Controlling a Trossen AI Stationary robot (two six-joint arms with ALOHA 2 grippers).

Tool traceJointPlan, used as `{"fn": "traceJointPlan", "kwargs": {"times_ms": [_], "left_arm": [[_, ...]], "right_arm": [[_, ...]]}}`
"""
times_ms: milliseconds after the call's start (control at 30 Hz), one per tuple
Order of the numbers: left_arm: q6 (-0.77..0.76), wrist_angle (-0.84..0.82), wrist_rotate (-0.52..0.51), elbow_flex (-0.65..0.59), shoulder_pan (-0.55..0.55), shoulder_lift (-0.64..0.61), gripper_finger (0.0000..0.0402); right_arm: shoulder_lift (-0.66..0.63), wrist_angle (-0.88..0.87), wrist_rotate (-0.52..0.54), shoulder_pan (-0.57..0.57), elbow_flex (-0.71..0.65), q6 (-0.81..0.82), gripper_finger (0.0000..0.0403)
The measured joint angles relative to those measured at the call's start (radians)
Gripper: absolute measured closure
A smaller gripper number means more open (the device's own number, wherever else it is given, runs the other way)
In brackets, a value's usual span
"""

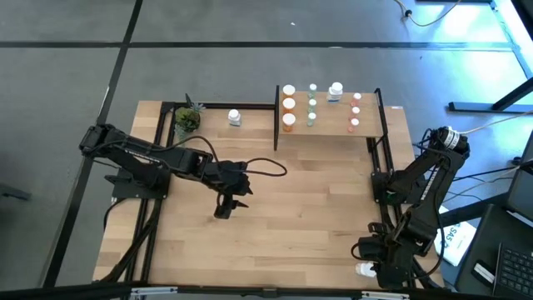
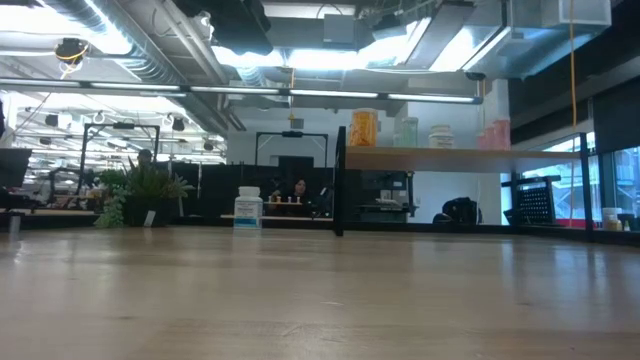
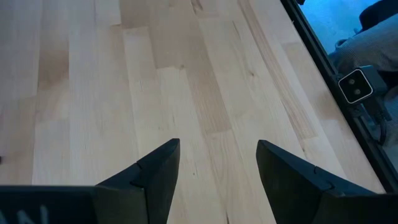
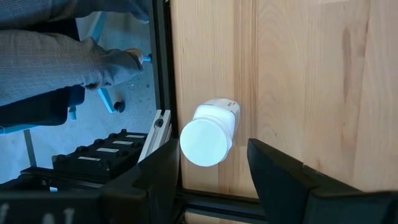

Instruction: Pick and place medicine bottles onto shelf by color

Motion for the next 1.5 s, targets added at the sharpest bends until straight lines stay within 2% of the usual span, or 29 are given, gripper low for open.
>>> {"fn": "traceJointPlan", "kwargs": {"times_ms": [300,567,667,833,967,1200,1500], "left_arm": [[0.0,0.0,0.0,0.0,0.0,0.0,0.0195],[0.0,0.0,0.0,0.0,0.0,0.0,0.0195],[0.0,0.0,0.0,0.0,0.0,0.0,0.0195],[0.0,0.0,0.0,0.0,0.0,0.0,0.0195],[0.0,0.0,0.0,0.0,0.0,0.0,0.0195],[0.0,0.0,0.0,0.0,0.0,0.0,0.0195],[0.0,0.0,0.0,0.0,0.0,0.0,0.0195]], "right_arm": [[0.0,-0.012,0.0,0.0,0.0,-0.076,0.0198],[0.0,-0.013,0.0,0.011,0.0,-0.049,0.0121],[0.0,-0.001,-0.003,0.011,0.0,-0.008,0.0107],[0.002,-0.002,0.009,0.041,0.0,0.111,0.0105],[0.03,0.013,0.075,0.091,0.0,0.176,0.0105],[0.081,0.033,0.076,0.105,0.0,0.238,0.0105],[0.105,0.018,0.053,0.105,0.0,0.24,0.0104]]}}
